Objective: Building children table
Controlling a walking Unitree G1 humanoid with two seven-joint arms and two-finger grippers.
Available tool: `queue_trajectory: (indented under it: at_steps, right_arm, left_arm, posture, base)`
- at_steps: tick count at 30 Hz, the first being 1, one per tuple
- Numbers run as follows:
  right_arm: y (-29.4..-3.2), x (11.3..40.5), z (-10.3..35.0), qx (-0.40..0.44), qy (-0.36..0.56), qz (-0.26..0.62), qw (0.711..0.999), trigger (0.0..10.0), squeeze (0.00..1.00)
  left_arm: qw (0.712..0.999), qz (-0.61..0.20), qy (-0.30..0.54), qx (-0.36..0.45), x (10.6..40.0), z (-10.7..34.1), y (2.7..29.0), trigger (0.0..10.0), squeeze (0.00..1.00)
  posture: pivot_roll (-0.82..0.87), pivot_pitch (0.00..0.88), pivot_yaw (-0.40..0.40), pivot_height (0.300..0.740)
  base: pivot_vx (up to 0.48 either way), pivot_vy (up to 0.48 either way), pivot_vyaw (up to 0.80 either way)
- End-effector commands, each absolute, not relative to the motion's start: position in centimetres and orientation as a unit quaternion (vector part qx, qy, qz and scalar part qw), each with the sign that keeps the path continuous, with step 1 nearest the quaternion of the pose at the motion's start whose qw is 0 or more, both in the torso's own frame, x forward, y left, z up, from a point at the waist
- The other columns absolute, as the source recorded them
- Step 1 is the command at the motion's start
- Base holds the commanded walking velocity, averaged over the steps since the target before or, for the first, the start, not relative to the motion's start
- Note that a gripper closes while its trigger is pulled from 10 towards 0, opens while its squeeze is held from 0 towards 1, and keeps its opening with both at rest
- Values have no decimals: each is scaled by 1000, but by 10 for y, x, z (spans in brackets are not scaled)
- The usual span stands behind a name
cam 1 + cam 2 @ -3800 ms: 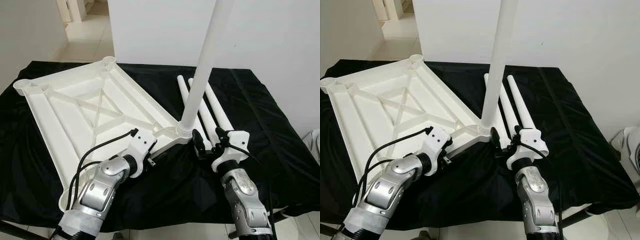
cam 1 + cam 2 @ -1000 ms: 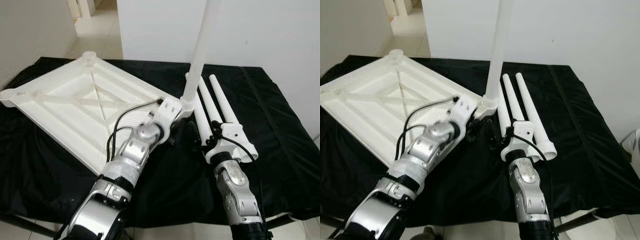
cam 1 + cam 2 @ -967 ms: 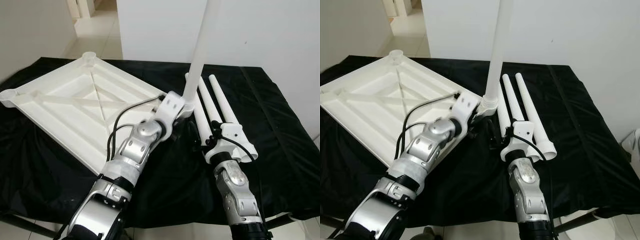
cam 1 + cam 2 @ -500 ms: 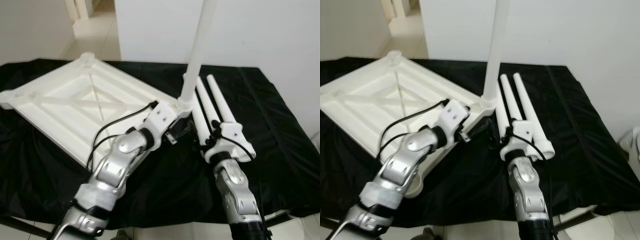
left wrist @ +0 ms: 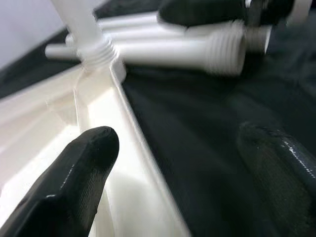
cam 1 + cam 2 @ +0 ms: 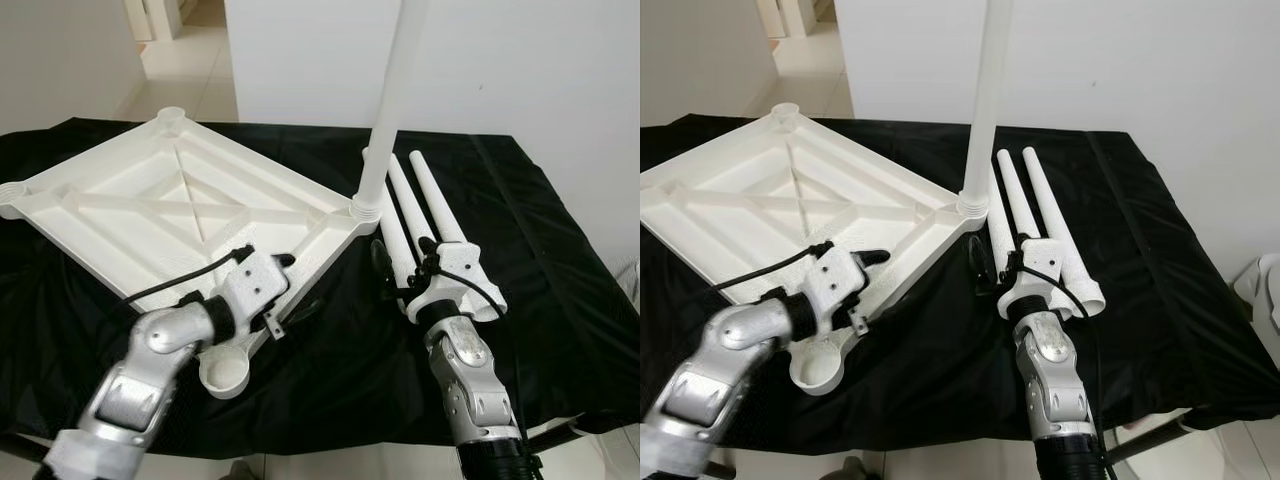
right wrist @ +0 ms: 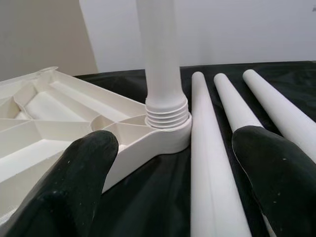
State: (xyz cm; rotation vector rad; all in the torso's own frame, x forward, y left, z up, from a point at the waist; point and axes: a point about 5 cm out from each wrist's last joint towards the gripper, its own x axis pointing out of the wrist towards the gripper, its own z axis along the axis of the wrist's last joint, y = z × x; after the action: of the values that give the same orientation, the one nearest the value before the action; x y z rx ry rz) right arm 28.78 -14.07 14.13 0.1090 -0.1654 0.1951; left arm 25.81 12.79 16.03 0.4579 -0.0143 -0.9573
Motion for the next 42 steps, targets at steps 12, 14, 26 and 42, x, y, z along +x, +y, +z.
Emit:
queue_trajectory:
  at_steps: [12, 14, 26, 42]
  right_arm:
    - [-141, 285, 137, 51, -76, 99, 991, 10000, 0]
    - [-141, 284, 137, 51, -75, 99, 991, 10000, 0]
    - [-141, 283, 136, 48, -71, 102, 991, 10000, 0]
    - [-140, 283, 136, 48, -70, 107, 991, 10000, 0]
  left_arm:
    - [860, -405, 73, 302, 267, 141, 193, 10000, 0]
    - [862, -396, 77, 306, 268, 142, 199, 10000, 0]
    - [880, -350, 76, 312, 278, 154, 230, 10000, 0]
    - [876, -345, 90, 325, 283, 155, 256, 10000, 0]
  posture:
    - [90, 0, -20, 740]
    - [90, 0, -20, 740]
    - [85, 0, -21, 740]
    - [89, 0, -24, 740]
  base:
    - [0, 0, 0]
    - [0, 0, 0]
    - [0, 0, 0]
    - [0, 0, 0]
